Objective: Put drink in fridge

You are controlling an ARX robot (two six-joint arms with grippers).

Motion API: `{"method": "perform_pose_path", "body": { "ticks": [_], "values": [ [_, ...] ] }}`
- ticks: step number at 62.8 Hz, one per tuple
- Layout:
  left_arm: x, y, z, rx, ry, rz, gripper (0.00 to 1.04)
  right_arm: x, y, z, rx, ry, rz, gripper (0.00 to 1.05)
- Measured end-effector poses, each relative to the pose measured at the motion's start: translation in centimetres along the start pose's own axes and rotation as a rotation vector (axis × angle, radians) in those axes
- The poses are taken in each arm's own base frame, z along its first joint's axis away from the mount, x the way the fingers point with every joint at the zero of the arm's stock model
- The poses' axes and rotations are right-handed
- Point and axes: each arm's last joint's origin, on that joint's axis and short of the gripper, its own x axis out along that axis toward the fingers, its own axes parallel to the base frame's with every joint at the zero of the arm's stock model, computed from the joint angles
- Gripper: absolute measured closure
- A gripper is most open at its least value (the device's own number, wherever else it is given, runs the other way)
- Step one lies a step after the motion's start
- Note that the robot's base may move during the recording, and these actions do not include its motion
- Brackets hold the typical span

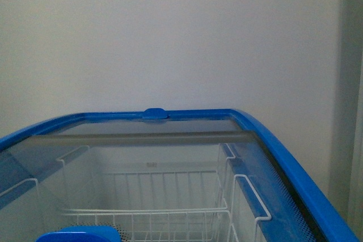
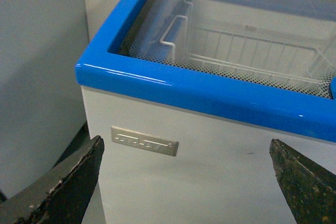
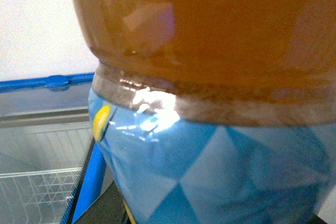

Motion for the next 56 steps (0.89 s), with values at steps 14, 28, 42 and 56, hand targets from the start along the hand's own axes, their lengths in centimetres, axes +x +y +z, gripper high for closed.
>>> {"method": "perform_pose_path", "body": {
  "ticks": [14,28,42,56],
  "values": [
    [4.0,-1.3,4.5,0.182,-0.141,-0.218,0.08,0.0,0.0,0.0,0.0,0.0,0.002,0.69],
    [8.8,-4.5,8.7,0.518,-0.231,-0.524,0.08,0.0,0.0,0.0,0.0,0.0,0.002,0.69],
    [10.9,-7.3,10.2,0.741,-0.224,-0.777,0.08,0.0,0.0,0.0,0.0,0.0,0.002,0.69],
    [12.4,-7.7,9.7,0.903,-0.127,-0.9,0.08,0.0,0.0,0.0,0.0,0.0,0.002,0.69]
  ]
}}
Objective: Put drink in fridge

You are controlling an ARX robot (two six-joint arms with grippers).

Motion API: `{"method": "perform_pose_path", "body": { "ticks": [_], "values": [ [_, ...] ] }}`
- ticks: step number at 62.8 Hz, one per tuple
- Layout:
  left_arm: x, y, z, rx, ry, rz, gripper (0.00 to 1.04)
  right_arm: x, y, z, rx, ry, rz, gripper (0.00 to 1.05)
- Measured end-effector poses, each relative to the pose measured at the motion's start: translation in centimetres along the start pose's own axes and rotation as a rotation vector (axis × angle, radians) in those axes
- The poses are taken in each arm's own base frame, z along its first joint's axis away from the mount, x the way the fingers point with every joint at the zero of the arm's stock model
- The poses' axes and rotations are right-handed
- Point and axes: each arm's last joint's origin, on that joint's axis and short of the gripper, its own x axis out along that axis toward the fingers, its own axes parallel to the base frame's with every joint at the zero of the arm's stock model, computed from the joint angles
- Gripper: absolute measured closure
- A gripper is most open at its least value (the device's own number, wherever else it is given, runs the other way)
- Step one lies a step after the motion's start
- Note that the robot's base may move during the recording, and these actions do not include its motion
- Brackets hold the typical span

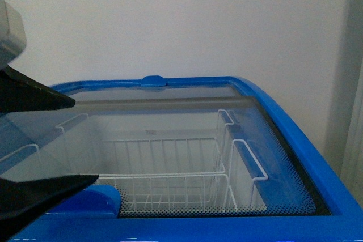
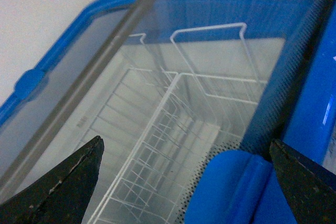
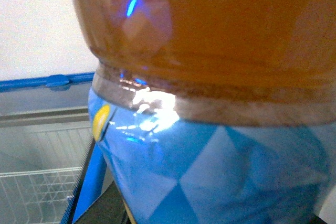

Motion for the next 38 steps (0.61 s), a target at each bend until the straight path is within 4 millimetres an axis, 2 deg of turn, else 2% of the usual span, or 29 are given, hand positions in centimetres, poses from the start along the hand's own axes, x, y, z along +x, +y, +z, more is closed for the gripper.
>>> {"method": "perform_pose_path", "body": {
  "ticks": [25,38],
  "values": [
    [1.1,-0.1,-1.7,0.149,0.118,-0.244,0.08,0.0,0.0,0.0,0.0,0.0,0.0,0.69],
    [1.4,0.8,-1.8,0.2,0.118,-0.234,0.08,0.0,0.0,0.0,0.0,0.0,0.0,0.69]
  ]
}}
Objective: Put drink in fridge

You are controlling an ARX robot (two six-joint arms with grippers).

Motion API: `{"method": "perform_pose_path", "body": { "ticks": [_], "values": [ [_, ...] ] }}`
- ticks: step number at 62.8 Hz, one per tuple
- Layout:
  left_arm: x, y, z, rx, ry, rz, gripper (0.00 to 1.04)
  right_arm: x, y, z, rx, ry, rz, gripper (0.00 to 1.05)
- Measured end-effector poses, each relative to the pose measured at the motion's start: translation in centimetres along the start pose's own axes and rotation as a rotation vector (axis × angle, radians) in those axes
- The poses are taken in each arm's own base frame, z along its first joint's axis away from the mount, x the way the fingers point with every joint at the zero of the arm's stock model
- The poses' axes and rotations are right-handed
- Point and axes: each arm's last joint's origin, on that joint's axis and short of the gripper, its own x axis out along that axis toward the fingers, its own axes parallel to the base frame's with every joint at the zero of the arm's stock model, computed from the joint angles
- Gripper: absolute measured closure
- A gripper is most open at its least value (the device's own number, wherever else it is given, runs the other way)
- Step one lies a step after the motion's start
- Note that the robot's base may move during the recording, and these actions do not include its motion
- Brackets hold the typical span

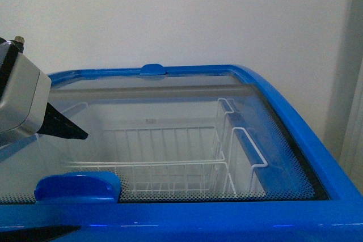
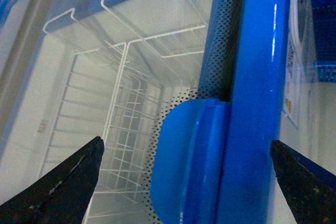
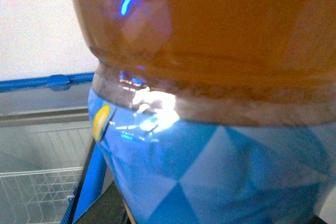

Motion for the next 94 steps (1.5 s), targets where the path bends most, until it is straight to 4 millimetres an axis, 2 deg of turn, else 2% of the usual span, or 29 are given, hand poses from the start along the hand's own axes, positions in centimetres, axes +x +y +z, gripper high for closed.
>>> {"method": "perform_pose_path", "body": {
  "ticks": [14,36,68,83,94],
  "values": [
    [1.3,1.5,-0.7,0.062,-0.004,0.054,0.08,0.0,0.0,0.0,0.0,0.0,0.0,0.69],
    [3.2,3.3,-1.6,0.043,-0.049,0.041,0.08,0.0,0.0,0.0,0.0,0.0,0.0,0.69],
    [6.0,8.1,-2.8,0.121,0.0,0.222,0.08,0.0,0.0,0.0,0.0,0.0,0.0,0.69],
    [7.6,10.7,-3.5,0.198,0.107,0.411,0.08,0.0,0.0,0.0,0.0,0.0,0.0,0.69],
    [9.4,12.9,-4.8,0.257,0.272,0.644,0.08,0.0,0.0,0.0,0.0,0.0,0.0,0.69]
  ]
}}
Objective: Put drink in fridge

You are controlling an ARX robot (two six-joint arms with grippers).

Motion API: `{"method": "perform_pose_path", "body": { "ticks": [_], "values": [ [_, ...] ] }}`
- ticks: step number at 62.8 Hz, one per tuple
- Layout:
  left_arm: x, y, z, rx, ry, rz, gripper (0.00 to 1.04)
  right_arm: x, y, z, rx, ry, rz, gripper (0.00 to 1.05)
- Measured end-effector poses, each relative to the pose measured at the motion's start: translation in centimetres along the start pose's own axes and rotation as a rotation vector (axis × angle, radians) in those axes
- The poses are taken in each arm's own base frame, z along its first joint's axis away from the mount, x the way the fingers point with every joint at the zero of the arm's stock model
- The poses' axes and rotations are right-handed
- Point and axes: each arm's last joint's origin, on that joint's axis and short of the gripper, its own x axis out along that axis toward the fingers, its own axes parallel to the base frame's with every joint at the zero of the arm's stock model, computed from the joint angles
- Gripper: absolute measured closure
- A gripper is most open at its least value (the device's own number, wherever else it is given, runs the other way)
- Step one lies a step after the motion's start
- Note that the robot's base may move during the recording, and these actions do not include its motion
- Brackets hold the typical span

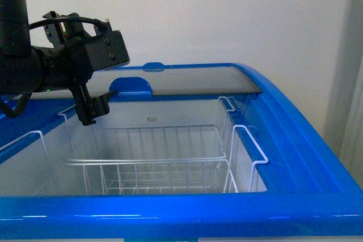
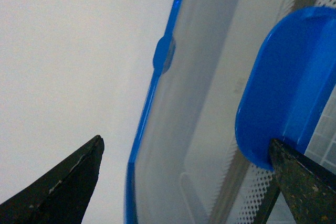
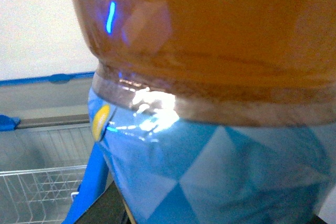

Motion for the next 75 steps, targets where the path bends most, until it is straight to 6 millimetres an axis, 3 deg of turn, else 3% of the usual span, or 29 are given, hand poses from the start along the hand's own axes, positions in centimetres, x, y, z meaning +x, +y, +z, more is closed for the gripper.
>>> {"method": "perform_pose_path", "body": {
  "ticks": [16,29,37,43,48,52,59,63,75],
  "values": [
    [0.8,-0.3,0.3,0.014,0.085,0.179,0.08,0.0,0.0,0.0,0.0,0.0,-0.001,0.69],
    [-1.7,-0.6,0.9,-0.109,0.241,0.239,0.08,0.0,0.0,0.0,0.0,0.0,0.003,0.69],
    [-7.2,0.9,1.8,-0.367,0.293,0.224,0.08,0.0,0.0,0.0,0.0,0.0,-0.001,0.69],
    [-10.3,1.2,2.6,-0.499,0.267,0.211,0.08,0.0,0.0,0.0,0.0,0.001,0.008,0.69],
    [-14.1,1.2,3.3,-0.662,0.244,0.201,0.09,0.0,0.0,0.0,0.0,0.0,-0.001,0.69],
    [-17.4,0.9,3.2,-0.876,0.224,0.243,0.21,0.0,0.0,0.0,0.0,0.0,-0.005,0.69],
    [-21.4,-0.4,2.9,-1.087,0.196,0.307,0.37,0.0,0.0,0.0,0.0,0.0,-0.001,0.69],
    [-22.5,-1.0,2.8,-1.14,0.181,0.331,0.44,0.1,0.0,-0.1,0.006,0.021,0.01,0.69],
    [-24.4,-3.9,2.2,-1.228,0.168,0.313,0.71,0.3,-0.4,1.4,0.125,0.469,0.206,0.69]
  ]
}}
